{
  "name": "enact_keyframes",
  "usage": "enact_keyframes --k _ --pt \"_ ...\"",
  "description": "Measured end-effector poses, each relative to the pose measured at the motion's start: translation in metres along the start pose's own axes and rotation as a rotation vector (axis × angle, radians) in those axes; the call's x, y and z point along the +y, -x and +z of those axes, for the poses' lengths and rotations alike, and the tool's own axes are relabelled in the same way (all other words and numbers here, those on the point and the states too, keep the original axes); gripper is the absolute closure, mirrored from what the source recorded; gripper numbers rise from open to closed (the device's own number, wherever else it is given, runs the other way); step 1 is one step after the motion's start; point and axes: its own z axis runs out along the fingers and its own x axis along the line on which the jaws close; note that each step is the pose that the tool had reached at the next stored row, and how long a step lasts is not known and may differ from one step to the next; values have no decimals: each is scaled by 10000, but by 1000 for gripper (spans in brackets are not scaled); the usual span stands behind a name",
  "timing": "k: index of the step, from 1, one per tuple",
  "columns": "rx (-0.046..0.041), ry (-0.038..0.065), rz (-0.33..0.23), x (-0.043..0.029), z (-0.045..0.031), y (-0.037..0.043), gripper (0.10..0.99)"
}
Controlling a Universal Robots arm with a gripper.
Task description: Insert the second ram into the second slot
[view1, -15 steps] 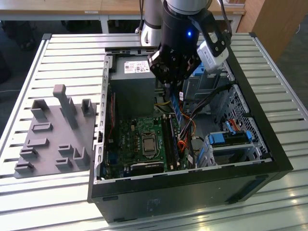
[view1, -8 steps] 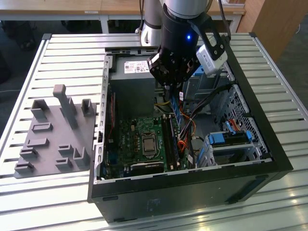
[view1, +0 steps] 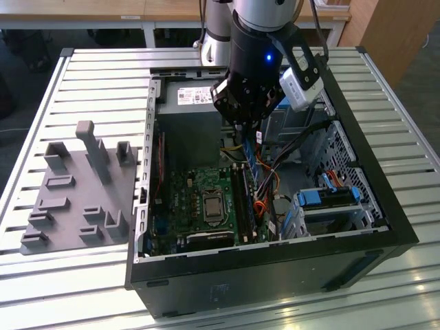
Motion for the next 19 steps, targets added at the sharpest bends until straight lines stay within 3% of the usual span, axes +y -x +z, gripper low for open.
enact_keyframes --k 19 --pt "0 0 0 -3 62 -1 949"
